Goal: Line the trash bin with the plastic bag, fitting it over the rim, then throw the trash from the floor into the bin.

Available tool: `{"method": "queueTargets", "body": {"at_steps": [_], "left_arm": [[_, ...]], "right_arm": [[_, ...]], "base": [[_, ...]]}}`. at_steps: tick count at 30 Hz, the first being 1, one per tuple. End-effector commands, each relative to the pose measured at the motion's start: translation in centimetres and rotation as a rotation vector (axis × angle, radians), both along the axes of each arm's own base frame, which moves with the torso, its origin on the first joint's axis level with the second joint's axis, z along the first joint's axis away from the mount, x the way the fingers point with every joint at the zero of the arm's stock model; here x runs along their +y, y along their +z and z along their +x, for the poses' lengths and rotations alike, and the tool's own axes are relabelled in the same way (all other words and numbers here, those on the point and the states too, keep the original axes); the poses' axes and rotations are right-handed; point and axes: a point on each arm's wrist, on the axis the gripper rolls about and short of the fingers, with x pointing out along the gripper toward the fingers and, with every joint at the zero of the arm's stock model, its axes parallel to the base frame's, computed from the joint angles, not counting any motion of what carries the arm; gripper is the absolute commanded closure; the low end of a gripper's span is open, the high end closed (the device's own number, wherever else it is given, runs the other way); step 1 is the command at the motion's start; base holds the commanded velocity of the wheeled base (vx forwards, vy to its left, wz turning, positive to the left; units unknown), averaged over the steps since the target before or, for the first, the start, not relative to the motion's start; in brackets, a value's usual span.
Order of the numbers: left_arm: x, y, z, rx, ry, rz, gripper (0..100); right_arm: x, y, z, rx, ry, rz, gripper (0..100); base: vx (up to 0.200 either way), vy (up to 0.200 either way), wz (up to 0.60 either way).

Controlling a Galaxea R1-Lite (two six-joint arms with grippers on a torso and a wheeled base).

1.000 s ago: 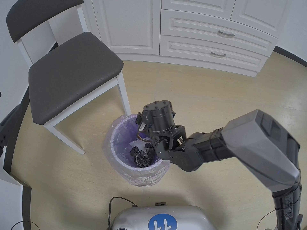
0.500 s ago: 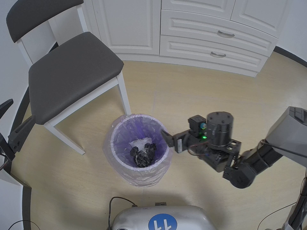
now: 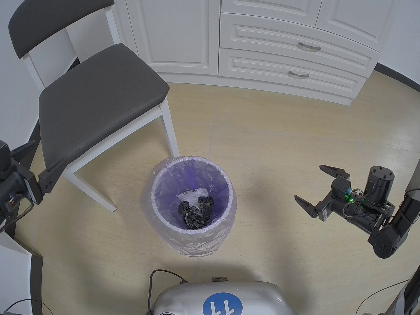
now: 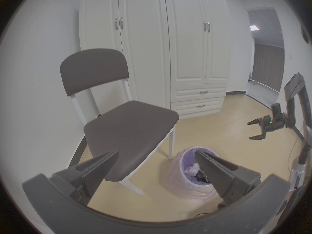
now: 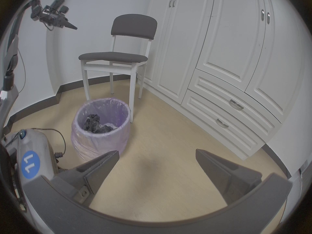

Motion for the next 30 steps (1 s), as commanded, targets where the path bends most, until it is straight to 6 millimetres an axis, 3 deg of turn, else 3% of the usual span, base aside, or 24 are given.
{"method": "queueTargets", "body": {"at_steps": [1,5,10,18,22,27,30], "left_arm": [[0.5,-3.1,3.2,0.135,0.020,-0.002,0],[0.7,-3.7,4.2,0.127,0.031,-0.002,0],[1.0,-3.7,4.9,0.093,0.043,0.001,0],[1.0,-3.0,5.1,0.033,0.042,-0.004,0],[0.6,-1.5,5.9,-0.030,0.022,-0.001,0],[-0.5,2.3,6.7,-0.153,-0.034,-0.031,0],[-0.5,4.7,6.0,-0.213,-0.040,-0.124,0]], "right_arm": [[-2.2,-1.4,0.5,0.033,-0.016,-0.022,0],[-2.5,-2.8,2.2,0.029,-0.032,-0.039,0],[-4.4,-2.8,4.2,-0.036,-0.131,-0.057,0],[-6.4,-1.4,3.0,-0.043,-0.356,-0.047,0],[-6.9,-1.4,2.3,-0.009,-0.403,0.015,0],[-8.8,1.1,1.9,-0.053,-0.488,0.133,0],[-9.1,4.4,1.0,-0.087,-0.571,0.323,0]], "base": [[0.000,0.000,0.00],[0.000,0.000,0.00],[0.000,0.000,0.00],[0.000,0.000,0.00],[0.000,0.000,0.00],[0.000,0.000,0.00],[0.000,0.000,0.00]]}}
